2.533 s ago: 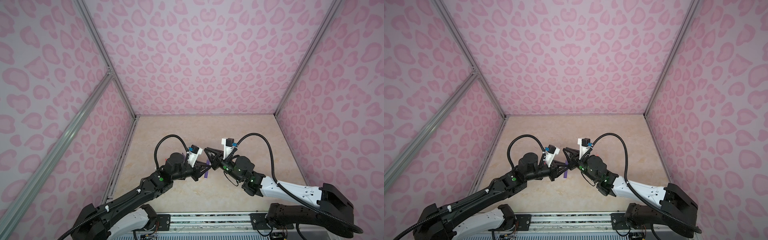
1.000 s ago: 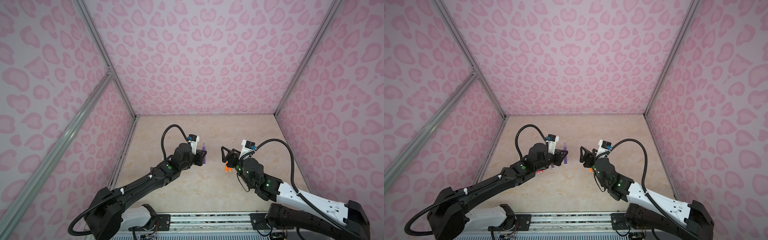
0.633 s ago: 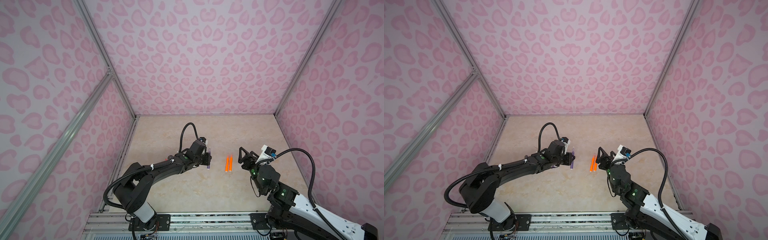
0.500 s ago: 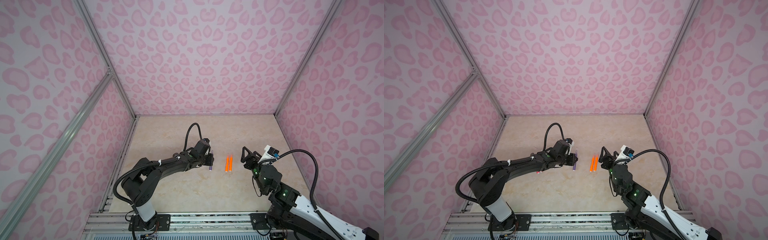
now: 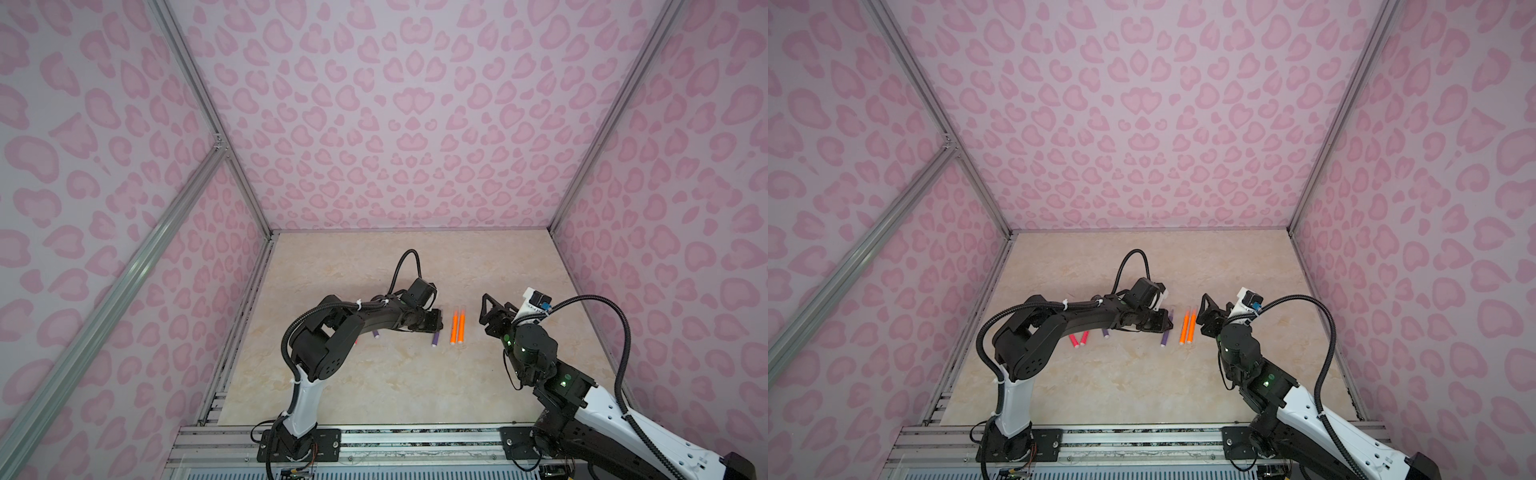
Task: Insert the pens into the pen caps
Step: 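Lower the capped purple marker beside the orange highlighters and open the left gripper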
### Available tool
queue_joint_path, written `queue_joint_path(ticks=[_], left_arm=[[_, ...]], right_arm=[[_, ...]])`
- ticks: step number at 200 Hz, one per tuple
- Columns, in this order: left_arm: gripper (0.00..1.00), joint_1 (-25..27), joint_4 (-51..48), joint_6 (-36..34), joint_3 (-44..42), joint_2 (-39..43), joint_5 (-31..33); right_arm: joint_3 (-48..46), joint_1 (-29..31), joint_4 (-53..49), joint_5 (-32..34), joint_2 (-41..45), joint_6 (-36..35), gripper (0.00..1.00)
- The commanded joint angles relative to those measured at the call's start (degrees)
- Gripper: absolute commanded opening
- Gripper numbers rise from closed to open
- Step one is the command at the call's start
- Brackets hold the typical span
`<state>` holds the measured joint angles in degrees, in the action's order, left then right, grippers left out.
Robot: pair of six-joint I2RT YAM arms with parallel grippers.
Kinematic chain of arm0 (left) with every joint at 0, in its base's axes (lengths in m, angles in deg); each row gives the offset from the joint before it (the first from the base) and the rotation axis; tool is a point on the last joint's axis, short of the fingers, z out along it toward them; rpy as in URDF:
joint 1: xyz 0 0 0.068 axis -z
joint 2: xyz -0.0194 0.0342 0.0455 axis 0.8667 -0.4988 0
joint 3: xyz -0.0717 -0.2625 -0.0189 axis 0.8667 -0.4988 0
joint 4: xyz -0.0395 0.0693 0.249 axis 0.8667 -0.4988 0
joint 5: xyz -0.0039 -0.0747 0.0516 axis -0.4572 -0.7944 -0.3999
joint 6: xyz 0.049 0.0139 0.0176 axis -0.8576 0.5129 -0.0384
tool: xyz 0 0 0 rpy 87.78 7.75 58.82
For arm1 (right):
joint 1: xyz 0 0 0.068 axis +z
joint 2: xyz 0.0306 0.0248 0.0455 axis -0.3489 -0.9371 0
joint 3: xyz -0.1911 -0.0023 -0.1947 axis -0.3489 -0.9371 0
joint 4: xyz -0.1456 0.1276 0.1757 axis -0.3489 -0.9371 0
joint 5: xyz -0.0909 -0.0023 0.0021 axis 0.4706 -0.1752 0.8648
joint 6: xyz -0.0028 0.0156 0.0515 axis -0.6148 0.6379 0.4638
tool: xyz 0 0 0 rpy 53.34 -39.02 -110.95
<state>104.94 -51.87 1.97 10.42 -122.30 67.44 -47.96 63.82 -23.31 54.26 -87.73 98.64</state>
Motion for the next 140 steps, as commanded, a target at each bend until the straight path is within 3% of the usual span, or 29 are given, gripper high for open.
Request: queue_joint_path(ticks=[1, 35, 79, 85, 116, 140], left_arm=[[0.05, 0.11, -1.36, -0.19, 1.17, -2.25, -3.12], [0.24, 0.13, -1.4, -1.26, 1.43, -2.66, -4.63], [0.35, 0.06, -0.18, -3.14, -0.65, 0.54, -3.84], [0.41, 0.08, 0.05, -3.53, -0.94, 1.2, -3.6], [0.44, 0.09, 1.91, -5.05, -4.04, 6.18, -0.76], [0.44, 0.22, 4.57, -5.03, -9.12, 13.02, 6.96]], right_arm=[[0.26, -0.07, 0.25, -1.43, -0.59, 0.63, 0.76], [0.39, -0.07, -0.42, -2.49, -0.93, 0.98, 0.76], [0.4, -0.07, -1.54, -3.42, 0.27, 0.99, 0.76], [0.39, -0.16, -1.69, -3.37, 0.47, 0.98, 0.76], [0.31, -0.15, -1.83, -2.82, 0.92, 0.39, 0.76], [0.24, -0.15, -1.19, -3.09, -0.07, 0.67, 0.76]])
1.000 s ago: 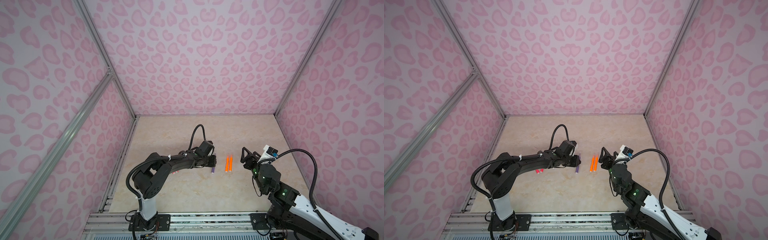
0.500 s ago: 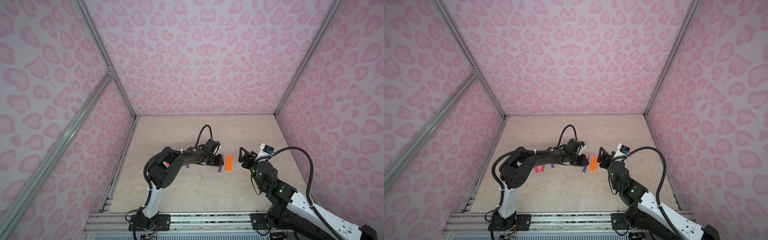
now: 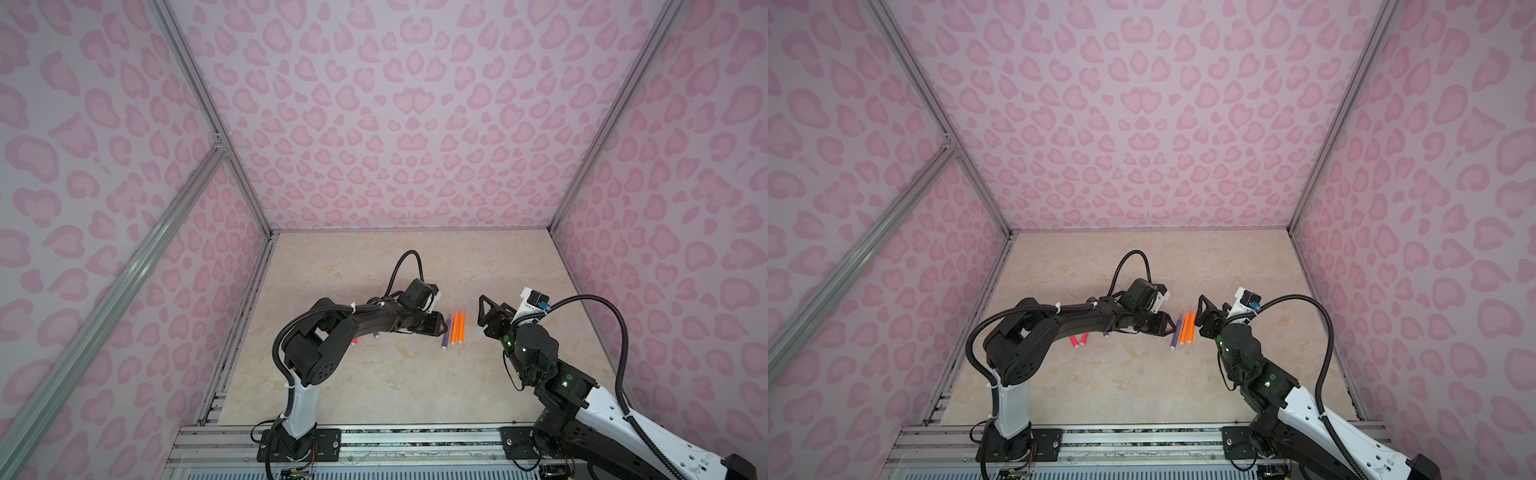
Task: Insert the pens into the pen caps
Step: 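Lower the capped purple marker beside the orange highlighters and open the left gripper, then move the left gripper over the uncapped purple marker beside the pink markers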
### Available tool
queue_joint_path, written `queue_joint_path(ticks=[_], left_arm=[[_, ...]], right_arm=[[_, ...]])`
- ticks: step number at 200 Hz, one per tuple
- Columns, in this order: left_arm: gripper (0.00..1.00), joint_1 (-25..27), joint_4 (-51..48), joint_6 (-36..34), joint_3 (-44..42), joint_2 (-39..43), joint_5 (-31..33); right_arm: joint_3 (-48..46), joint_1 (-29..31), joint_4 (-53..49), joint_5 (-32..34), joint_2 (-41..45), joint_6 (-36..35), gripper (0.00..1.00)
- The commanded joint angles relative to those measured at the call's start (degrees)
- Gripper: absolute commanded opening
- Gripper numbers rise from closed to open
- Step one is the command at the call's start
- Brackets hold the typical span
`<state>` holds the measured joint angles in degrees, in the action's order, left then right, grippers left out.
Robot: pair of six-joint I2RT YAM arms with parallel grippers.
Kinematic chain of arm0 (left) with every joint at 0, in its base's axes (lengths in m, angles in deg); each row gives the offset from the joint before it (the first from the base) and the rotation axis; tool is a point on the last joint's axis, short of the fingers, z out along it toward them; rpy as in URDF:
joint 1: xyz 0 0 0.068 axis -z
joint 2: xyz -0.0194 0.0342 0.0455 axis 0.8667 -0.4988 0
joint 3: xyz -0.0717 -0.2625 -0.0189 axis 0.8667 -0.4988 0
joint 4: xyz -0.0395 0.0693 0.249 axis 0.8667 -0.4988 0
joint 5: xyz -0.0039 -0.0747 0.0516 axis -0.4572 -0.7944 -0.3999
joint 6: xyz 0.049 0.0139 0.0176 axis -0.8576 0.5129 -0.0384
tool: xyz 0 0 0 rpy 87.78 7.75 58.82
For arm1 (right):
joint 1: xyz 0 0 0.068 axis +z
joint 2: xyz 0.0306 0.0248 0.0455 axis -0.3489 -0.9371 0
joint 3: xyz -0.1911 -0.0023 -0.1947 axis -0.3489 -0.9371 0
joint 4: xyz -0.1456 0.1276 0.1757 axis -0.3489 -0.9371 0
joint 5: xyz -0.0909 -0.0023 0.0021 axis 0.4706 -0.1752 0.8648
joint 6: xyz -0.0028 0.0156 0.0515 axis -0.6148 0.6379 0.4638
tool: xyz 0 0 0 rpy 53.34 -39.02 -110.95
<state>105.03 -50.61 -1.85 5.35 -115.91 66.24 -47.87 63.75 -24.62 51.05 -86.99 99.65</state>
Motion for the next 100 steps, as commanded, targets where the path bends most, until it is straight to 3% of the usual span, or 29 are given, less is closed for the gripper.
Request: queue_joint_path(ticks=[1, 30, 42, 60, 77, 100], left_arm=[[0.44, 0.14, 3.47, -1.11, -4.44, 7.1, 8.52], [0.44, 0.37, 7.85, 3.81, -16.19, 21.01, 24.48], [0.39, 0.35, 5.4, 7.45, -19.77, 26.51, 34.15], [0.44, -0.2, -0.51, 14.61, -23.74, 32.18, 47.57], [0.45, -2.74, -3.02, 17.49, -24.81, 33.83, 48.53], [0.44, -4.64, -10.48, 22.56, -21.72, 30.27, 48.69]], right_arm=[[0.18, -0.09, 0.19, 0.09, -0.89, -0.36, 0.76], [1.05, -0.09, 0.51, -1.53, -3.19, -0.37, 0.76], [1.31, -0.09, 0.77, -1.85, -4.11, -0.34, 0.76], [1.49, -0.05, 1.13, -2.58, -5.17, -0.36, 0.76], [1.78, -0.09, 1.33, -2.58, -6.25, -0.29, 0.76], [2.28, -0.07, 1.5, -3.56, -7.5, -0.45, 0.76]])
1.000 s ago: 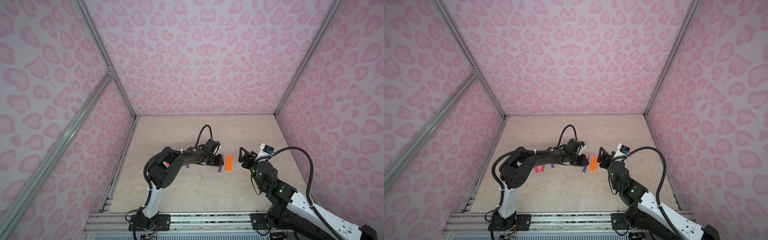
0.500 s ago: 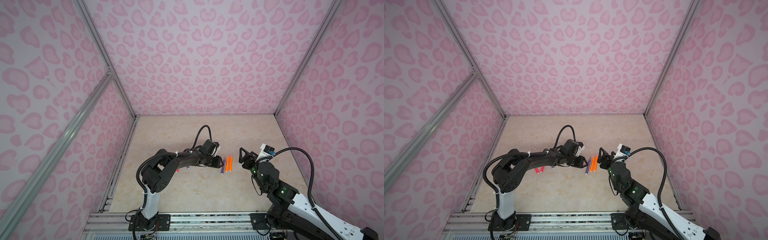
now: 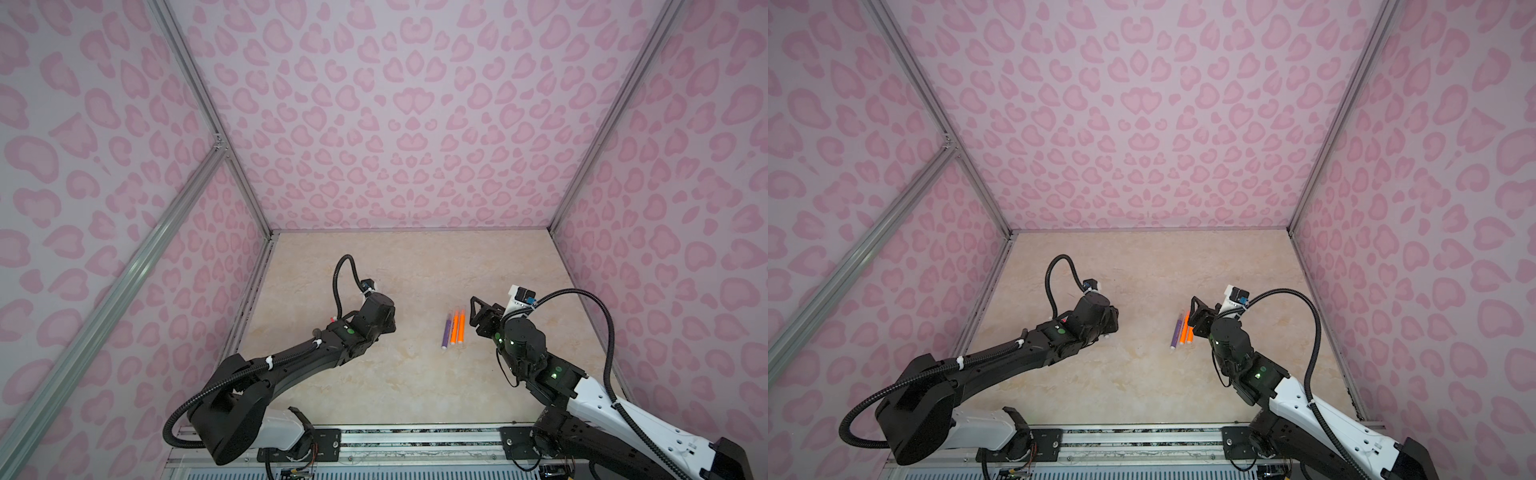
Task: Insert the pens into the pen caps
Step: 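Move the left gripper over the uncapped purple marker beside the pink markers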
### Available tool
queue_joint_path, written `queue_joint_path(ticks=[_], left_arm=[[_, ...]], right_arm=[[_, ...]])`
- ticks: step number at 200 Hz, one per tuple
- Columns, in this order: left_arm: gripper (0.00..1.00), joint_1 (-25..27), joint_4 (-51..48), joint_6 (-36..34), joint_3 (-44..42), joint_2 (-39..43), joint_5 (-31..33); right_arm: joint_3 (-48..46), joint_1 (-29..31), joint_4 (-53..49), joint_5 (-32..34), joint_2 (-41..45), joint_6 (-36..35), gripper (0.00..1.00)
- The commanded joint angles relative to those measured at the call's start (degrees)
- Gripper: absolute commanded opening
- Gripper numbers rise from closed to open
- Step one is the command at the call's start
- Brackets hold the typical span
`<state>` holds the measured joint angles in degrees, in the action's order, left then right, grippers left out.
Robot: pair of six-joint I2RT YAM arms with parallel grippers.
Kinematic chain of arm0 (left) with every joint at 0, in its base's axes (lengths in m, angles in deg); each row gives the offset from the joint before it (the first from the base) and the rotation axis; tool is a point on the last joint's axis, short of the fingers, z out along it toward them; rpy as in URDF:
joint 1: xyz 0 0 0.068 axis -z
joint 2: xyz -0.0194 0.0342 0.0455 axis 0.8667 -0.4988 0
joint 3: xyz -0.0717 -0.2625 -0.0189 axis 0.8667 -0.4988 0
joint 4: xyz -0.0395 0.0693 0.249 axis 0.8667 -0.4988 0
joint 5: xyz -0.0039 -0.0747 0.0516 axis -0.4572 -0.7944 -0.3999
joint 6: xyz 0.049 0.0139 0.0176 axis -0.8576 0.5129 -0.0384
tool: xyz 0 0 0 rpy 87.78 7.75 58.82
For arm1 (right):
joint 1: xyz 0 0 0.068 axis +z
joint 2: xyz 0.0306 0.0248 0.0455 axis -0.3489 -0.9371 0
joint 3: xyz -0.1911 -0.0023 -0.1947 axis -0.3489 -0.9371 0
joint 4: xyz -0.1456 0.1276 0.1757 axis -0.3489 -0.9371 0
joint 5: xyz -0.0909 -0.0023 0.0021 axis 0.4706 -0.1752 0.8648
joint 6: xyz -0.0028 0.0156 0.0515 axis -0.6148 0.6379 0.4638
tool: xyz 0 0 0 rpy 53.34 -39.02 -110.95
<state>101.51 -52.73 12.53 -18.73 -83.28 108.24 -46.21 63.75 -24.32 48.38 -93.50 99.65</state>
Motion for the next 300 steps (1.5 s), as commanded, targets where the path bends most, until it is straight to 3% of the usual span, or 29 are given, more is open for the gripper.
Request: queue_joint_path(ticks=[1, 58, 153, 300], left_arm=[[0.44, -1.15, -8.59, 8.43, 2.46, -2.59, 6.69], [0.46, -1.64, -18.17, 15.55, 7.7, -11.37, 5.55], [0.43, -3.52, -17.83, 11.47, 12.22, -19.17, 0.14], [0.37, -5.57, -17.7, 9.15, 15.16, -24.21, -0.66]], right_arm=[[0.7, -0.02, 1.19, -0.91, -1.07, -0.46, 0.76], [1.37, -0.08, 1.19, -1.28, -3.02, -0.47, 0.75], [2.51, -0.09, 1.55, -2.82, -5.7, -0.37, 0.75], [3.22, 0.0, 1.04, -4.41, -6.5, -0.69, 0.75]])
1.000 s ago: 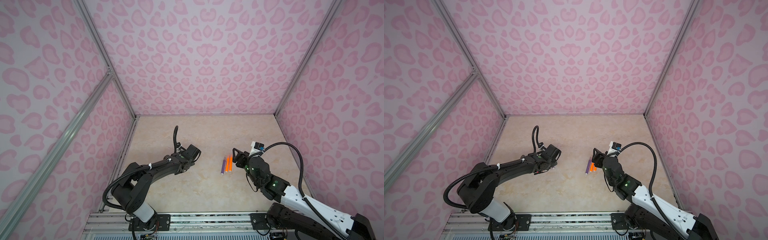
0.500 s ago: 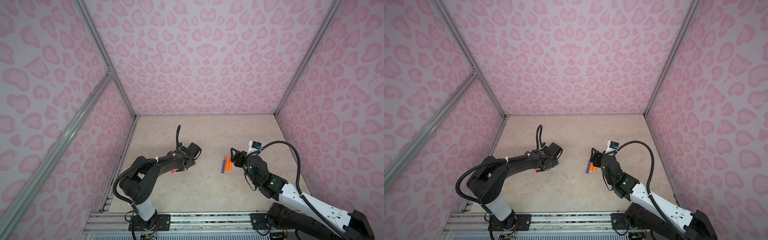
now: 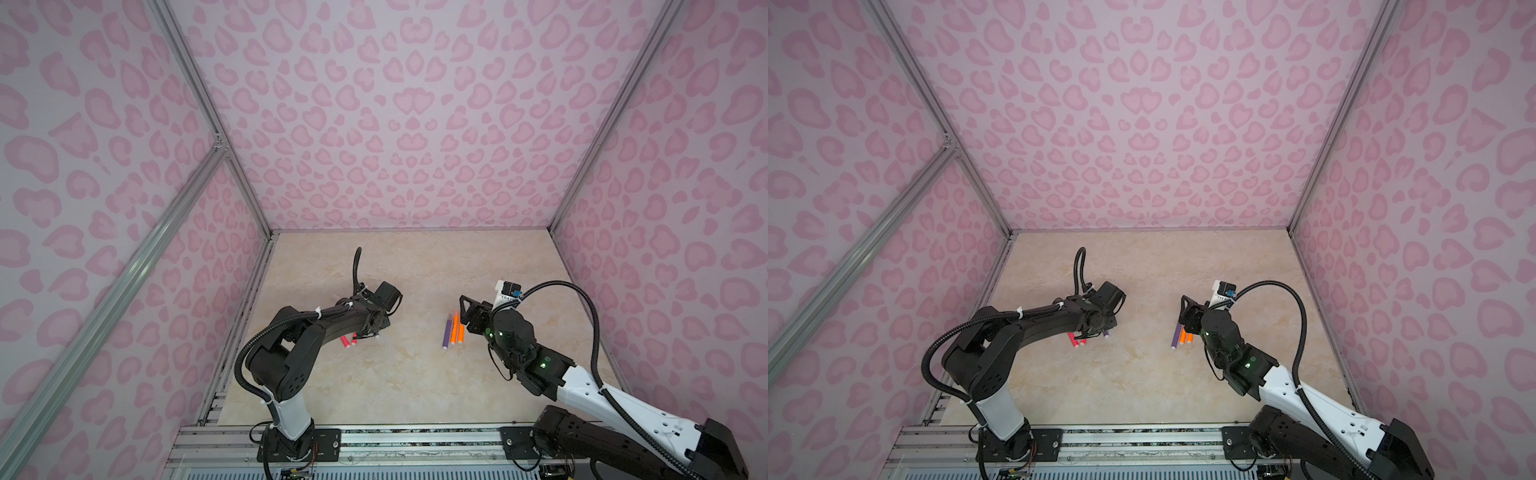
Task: Insert the pens into the pen caps
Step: 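Grasp and lift the uncapped purple marker with the left gripper while the right approaches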
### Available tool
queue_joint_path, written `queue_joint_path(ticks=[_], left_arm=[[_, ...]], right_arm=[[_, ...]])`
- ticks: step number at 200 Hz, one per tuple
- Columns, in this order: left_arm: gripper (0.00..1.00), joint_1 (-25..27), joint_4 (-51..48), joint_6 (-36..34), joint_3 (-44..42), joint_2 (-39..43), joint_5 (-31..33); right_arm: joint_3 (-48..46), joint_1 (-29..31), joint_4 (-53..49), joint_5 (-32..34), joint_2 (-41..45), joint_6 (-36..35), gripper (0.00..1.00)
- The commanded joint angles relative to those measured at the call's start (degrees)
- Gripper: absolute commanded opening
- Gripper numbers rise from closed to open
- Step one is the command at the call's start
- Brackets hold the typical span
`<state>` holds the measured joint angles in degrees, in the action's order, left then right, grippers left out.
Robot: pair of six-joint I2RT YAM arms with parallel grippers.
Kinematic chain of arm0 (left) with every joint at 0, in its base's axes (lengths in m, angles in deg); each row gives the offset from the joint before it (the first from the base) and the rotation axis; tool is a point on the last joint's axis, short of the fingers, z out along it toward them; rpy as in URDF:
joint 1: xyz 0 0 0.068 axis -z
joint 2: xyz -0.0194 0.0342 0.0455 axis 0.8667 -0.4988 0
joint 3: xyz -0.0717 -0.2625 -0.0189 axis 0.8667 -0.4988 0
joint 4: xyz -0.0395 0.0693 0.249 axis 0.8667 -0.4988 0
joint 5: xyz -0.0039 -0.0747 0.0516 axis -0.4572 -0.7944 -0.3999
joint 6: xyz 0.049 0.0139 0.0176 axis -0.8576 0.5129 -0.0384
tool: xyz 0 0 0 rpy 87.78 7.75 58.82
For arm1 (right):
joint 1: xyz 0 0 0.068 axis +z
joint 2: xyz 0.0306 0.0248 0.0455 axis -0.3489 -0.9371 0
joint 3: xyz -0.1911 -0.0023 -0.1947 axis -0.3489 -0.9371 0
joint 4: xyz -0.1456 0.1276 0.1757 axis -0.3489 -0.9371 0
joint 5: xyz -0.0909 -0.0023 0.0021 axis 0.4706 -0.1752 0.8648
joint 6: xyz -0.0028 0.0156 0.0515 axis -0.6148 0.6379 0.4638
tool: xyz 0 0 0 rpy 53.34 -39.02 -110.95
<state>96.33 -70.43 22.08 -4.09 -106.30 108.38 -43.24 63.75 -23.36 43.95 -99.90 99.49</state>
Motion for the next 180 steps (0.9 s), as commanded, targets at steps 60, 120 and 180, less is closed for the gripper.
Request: queue_joint_path(ticks=[60, 120, 180], left_arm=[[0.28, -0.72, 0.11, -0.73, 0.95, -2.05, -1.69], [0.28, -0.92, -0.38, -1.2, 1.72, -2.74, -1.12], [0.28, -1.27, -0.71, -1.51, 2.56, -4.33, -1.44]], right_arm=[[0.16, -0.05, 0.23, -1.1, 0.17, -0.98, 0.75], [0.24, 0.0, 0.32, -1.55, -0.29, -1.02, 0.75], [0.42, 0.0, 0.17, -1.62, -0.1, -1.17, 0.75]])
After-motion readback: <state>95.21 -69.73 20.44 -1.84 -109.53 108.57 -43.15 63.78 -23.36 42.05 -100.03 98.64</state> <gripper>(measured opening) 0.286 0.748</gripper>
